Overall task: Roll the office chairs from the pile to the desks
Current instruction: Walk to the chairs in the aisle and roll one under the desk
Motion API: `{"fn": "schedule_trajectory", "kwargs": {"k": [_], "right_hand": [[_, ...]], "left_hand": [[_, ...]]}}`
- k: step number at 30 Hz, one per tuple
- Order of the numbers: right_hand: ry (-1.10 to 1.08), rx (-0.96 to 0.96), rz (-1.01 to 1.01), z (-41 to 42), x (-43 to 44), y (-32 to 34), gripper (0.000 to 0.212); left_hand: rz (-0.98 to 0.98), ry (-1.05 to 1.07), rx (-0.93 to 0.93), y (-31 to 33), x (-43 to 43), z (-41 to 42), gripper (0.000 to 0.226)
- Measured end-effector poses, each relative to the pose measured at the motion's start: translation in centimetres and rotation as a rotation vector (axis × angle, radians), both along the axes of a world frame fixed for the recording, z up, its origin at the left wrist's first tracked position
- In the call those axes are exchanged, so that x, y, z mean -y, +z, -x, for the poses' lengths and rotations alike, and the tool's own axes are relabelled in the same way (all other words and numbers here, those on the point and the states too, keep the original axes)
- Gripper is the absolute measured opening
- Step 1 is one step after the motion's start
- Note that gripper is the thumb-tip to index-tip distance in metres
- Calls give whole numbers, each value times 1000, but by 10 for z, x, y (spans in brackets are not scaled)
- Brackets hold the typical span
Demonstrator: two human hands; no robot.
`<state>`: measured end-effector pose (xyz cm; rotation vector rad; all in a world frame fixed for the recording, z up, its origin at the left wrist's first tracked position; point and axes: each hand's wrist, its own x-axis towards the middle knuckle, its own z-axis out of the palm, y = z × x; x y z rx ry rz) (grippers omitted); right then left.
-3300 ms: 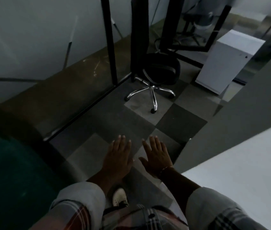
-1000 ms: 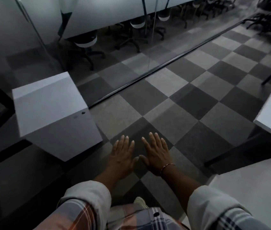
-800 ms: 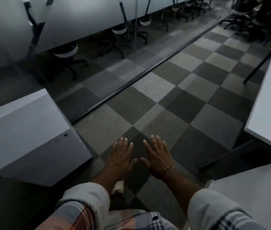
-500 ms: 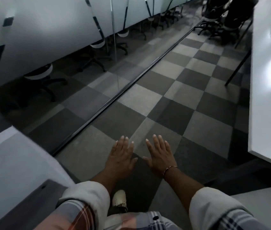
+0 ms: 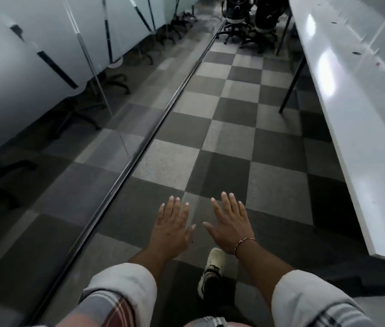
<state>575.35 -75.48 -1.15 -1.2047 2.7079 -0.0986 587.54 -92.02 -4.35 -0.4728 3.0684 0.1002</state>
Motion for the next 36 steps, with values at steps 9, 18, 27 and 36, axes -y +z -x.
{"fn": "schedule_trajectory", "kwargs": {"k": [9,18,27,36], "right_hand": [[-42,23,-60,180,66,-6,80],[-67,-5,-90,344,138,6,82],[-136,-14,-88,502,248,-2,83],[-301,75,2,628,336,9,76]], "left_hand": [[-25,-75,-5,0,73,197,69],[-47,-89,-36,6,140,356,68],[-36,-187,-56,1,256,534,67],[51,-354,-50,26,352,700,69]]}}
